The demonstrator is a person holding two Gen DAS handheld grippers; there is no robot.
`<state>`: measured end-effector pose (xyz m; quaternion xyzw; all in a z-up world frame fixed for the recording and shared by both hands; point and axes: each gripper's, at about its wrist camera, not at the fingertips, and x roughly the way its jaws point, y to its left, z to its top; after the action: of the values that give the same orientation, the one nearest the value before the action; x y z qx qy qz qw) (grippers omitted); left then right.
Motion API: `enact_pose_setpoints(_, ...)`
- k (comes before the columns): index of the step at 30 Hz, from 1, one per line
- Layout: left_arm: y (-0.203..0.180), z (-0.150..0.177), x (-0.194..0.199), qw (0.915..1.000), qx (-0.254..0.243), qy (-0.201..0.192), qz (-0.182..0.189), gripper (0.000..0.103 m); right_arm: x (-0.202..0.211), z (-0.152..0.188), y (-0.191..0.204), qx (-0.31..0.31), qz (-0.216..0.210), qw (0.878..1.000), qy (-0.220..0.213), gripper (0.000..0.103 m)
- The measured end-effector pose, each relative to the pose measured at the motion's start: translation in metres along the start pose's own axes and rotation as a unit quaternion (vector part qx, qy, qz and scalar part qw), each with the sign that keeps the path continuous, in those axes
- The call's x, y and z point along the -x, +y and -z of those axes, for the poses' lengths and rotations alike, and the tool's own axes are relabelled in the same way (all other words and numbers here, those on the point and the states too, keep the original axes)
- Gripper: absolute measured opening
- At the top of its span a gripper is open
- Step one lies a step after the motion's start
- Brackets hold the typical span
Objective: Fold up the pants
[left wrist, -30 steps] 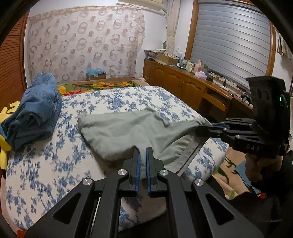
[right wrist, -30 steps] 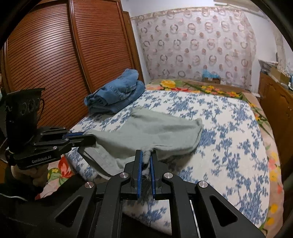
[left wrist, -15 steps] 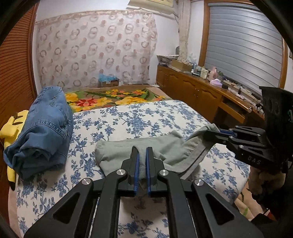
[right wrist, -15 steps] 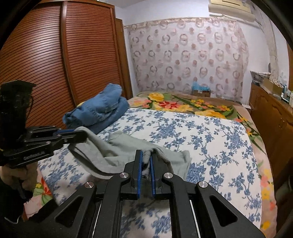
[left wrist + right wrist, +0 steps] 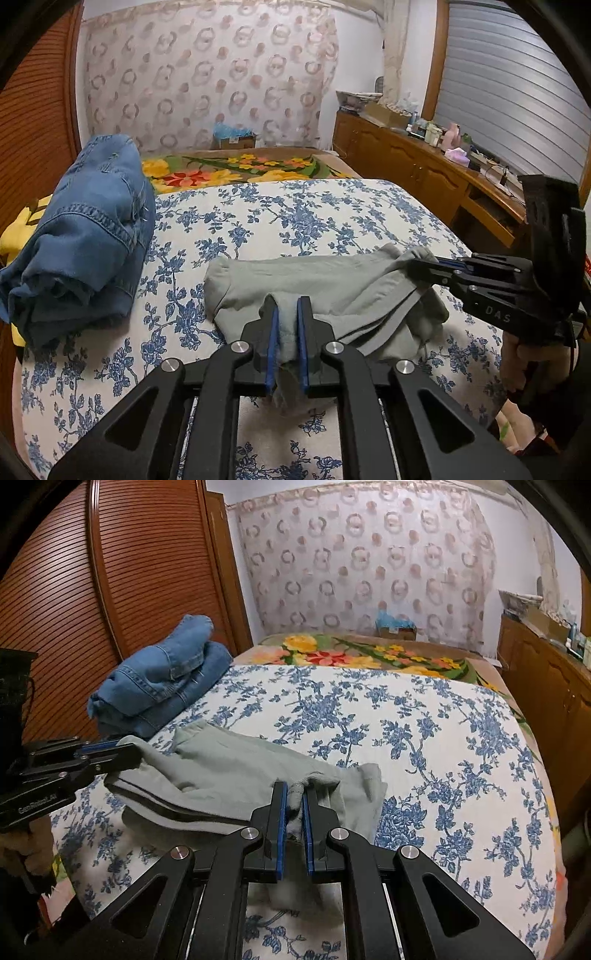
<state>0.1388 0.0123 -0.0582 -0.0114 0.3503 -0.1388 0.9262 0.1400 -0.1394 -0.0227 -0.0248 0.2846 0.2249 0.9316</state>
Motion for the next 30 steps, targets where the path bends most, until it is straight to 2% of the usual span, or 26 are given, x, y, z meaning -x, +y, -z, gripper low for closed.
enact_pose_setpoints(3,0.000,0.000,0.004,1.0000,0.002,-0.004,-0.004,0.028,-0.001,0.000,-0.002,-0.003,0.000,1.000,0.005,0.008)
enact_pose_setpoints(5,0.001,0.001,0.009,0.9999,0.002,-0.011,-0.003,0.051,0.002,0.001,-0.004,-0.004,-0.005,1.000,0.003,0.013)
enact_pose_setpoints(8,0.001,0.003,0.015,0.9997,0.005,-0.020,0.010,0.061,0.010,0.000,-0.006,-0.003,-0.003,1.000,-0.010,0.020)
enact_pose_setpoints(10,0.000,0.005,0.019,0.9997,0.005,-0.023,0.011,0.068,0.018,-0.001,-0.008,-0.001,0.003,1.000,-0.019,0.031)
enact_pose_setpoints(16,-0.003,0.020,0.019,0.9998,-0.004,-0.013,0.013,0.070,0.044,0.015,-0.012,0.007,0.009,0.999,-0.033,0.036)
enact_pose_setpoints(24,0.000,0.043,-0.004,0.9994,-0.009,0.034,0.005,0.070,0.042,0.045,-0.021,0.008,0.002,1.000,0.024,0.036)
enact_pose_setpoints(30,0.000,0.047,-0.009,0.9990,-0.012,0.042,0.013,0.070,0.029,0.045,-0.024,0.002,-0.005,0.999,0.049,0.036)
